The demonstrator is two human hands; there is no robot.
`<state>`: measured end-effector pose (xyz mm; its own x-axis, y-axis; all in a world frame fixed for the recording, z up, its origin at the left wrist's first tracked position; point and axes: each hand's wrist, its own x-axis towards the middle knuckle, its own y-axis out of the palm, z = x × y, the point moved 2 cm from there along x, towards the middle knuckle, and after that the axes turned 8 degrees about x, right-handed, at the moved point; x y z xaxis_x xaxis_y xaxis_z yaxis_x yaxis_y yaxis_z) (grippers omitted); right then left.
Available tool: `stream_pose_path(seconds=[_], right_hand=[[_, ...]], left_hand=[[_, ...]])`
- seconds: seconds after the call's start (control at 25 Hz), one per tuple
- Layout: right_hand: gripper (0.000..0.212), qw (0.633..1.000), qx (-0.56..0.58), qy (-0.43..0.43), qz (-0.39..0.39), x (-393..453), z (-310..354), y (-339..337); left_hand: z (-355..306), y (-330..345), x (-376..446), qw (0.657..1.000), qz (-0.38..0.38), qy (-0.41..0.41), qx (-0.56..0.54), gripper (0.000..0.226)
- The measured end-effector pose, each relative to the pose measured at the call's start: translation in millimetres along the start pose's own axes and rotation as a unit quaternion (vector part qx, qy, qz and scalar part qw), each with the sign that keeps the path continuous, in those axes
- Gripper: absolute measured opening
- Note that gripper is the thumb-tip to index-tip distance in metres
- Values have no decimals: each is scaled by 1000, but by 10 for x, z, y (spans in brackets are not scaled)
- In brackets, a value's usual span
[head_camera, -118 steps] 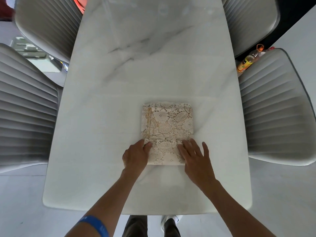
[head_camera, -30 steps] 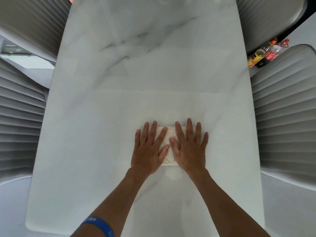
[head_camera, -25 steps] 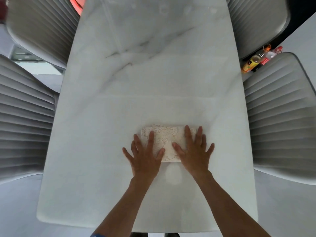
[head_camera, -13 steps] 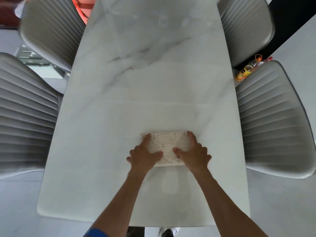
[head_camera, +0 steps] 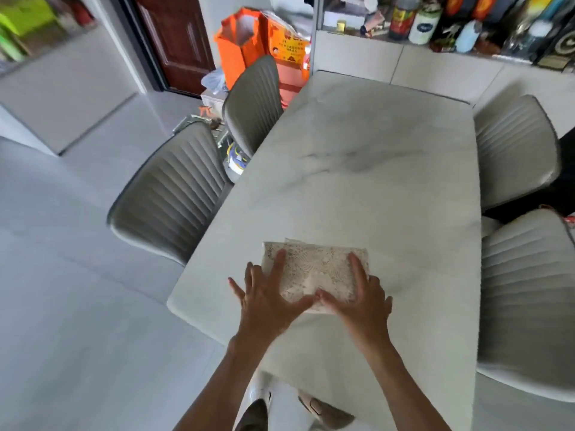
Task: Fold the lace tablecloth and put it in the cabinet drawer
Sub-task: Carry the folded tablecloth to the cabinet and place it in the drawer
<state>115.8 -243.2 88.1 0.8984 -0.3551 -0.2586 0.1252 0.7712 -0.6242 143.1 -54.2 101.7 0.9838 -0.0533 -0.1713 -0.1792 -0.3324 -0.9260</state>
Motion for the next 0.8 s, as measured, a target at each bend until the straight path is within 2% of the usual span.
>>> stream_pose_path(seconds=[0.12, 0.24, 0.48, 0.68, 0.8], right_hand=[[98, 995, -7, -71, 74, -396, 278, 237], [97, 985, -18, -132, 111, -869, 556, 553], [100, 942, -57, -254, 211, -2021, 1285, 1472], [105, 895, -70, -335, 287, -3244, 1885, 2567], [110, 880, -75, -355, 307, -4040, 2246, 3296]], left_hand=[[404, -253, -577, 996, -49, -72, -28, 122], [839, -472, -1161, 987, -78, -141, -24, 125], [2027, -888, -2395, 948, -142, -282, -30, 123], [3324, -1220, -3490, 897, -201, -389, -64, 126], [4222, -1415, -4097, 878, -225, -414, -85, 121]])
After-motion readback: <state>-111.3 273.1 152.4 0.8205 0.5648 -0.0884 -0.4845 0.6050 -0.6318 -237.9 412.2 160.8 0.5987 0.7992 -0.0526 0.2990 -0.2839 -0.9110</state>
